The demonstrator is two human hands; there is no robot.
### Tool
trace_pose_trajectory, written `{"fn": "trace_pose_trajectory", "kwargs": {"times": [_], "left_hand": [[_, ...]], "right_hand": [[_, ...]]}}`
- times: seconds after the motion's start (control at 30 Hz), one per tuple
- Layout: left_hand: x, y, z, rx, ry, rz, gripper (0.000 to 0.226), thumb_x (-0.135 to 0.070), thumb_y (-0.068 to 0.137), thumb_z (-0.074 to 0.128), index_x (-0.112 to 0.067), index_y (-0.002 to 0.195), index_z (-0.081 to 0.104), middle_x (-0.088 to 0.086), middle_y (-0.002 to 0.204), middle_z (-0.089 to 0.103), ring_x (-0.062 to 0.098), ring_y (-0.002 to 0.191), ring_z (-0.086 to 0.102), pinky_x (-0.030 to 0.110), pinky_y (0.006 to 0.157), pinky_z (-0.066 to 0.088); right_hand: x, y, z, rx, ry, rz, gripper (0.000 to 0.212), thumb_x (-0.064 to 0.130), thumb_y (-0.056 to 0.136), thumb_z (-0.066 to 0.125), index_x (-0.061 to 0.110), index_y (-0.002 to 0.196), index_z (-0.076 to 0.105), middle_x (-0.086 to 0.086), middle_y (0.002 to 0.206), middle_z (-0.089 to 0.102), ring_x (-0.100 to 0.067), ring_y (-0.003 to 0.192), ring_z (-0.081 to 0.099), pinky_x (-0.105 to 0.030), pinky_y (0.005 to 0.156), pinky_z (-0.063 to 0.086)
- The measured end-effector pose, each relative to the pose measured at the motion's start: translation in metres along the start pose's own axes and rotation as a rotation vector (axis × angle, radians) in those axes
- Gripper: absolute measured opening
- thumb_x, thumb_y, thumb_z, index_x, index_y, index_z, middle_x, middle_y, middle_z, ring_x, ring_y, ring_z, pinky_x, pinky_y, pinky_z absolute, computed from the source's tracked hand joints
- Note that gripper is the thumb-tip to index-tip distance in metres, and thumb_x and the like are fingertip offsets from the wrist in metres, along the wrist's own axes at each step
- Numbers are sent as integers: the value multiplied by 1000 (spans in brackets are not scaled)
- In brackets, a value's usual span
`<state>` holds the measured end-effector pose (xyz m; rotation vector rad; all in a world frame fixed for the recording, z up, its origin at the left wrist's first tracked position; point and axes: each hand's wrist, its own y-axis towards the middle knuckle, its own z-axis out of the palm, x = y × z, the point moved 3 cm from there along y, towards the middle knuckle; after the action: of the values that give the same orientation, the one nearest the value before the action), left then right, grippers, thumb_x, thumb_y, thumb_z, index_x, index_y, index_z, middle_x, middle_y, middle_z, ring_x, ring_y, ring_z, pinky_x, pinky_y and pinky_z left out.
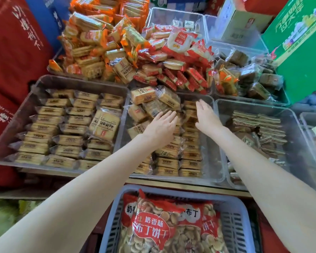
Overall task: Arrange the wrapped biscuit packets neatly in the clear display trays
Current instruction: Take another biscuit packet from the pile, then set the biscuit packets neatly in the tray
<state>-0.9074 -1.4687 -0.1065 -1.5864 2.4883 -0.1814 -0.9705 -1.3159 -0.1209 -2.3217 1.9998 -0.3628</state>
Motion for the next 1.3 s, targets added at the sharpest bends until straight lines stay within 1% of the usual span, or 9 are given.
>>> {"fn": "trace_pose_trajectory", "kwargs": {"times": [0.23,0.4,0.5,0.6,0.7,0.77,0.97,1.1,1.3], "left_hand": [[7,7,21,220,377,56,54,-30,98,31,-6,146,26,14,156,17,24,146,5,44,117,-9],[2,10,20,240,409,26,51,-24,98,28,-4,145,29,17,154,21,27,146,8,45,115,-12],[-2,9,8,22,222,47,47,-18,97,36,-6,142,36,12,150,34,25,144,16,38,117,-4],[1,3,-29,-352,-363,-90,44,-15,98,40,-8,141,39,7,143,45,23,133,40,29,111,25],[9,-3,-58,-314,-957,-224,38,-21,96,50,-17,134,50,-2,121,60,13,109,58,20,93,46],[10,-11,-73,-289,-1180,-185,28,-18,91,60,-19,119,62,-3,106,68,10,94,65,29,91,52],[8,-45,-108,-378,-1271,-144,19,-15,81,72,-22,99,69,-8,86,70,5,75,66,24,77,53],[1,-62,-130,-475,-992,-113,16,-13,77,75,-20,90,70,-11,82,67,2,72,62,14,72,51],[-1,-88,-149,-622,-880,-108,10,-9,78,74,-15,76,67,-14,73,63,-2,64,60,4,56,44]], "right_hand": [[-3,23,14,25,-284,5,61,2,87,55,3,142,27,-20,140,40,-38,132,30,-43,108,30],[-6,9,-20,-139,-312,39,64,36,81,69,6,130,40,-16,132,49,-34,128,32,-41,102,31],[-18,-10,-46,-189,27,37,66,31,77,74,9,129,41,-11,124,52,-29,117,41,-37,94,36],[-29,-31,-57,78,601,-8,71,19,70,82,16,130,45,-1,120,55,-17,109,52,-32,95,43],[-24,-52,-65,177,891,-94,69,9,69,81,21,127,48,0,121,59,-15,113,56,-39,101,45],[-17,-64,-74,196,993,-152,66,5,71,79,24,126,48,0,122,59,-14,114,57,-36,99,46],[1,-95,-107,232,1022,-270,64,-2,73,75,31,122,49,0,123,59,-11,113,58,-20,92,48],[10,-110,-122,188,959,-295,66,-2,71,76,29,123,49,0,122,59,-6,108,59,-13,88,47],[19,-132,-140,161,909,-308,70,6,70,79,23,131,47,-2,124,60,-15,115,57,-28,99,47]]}}
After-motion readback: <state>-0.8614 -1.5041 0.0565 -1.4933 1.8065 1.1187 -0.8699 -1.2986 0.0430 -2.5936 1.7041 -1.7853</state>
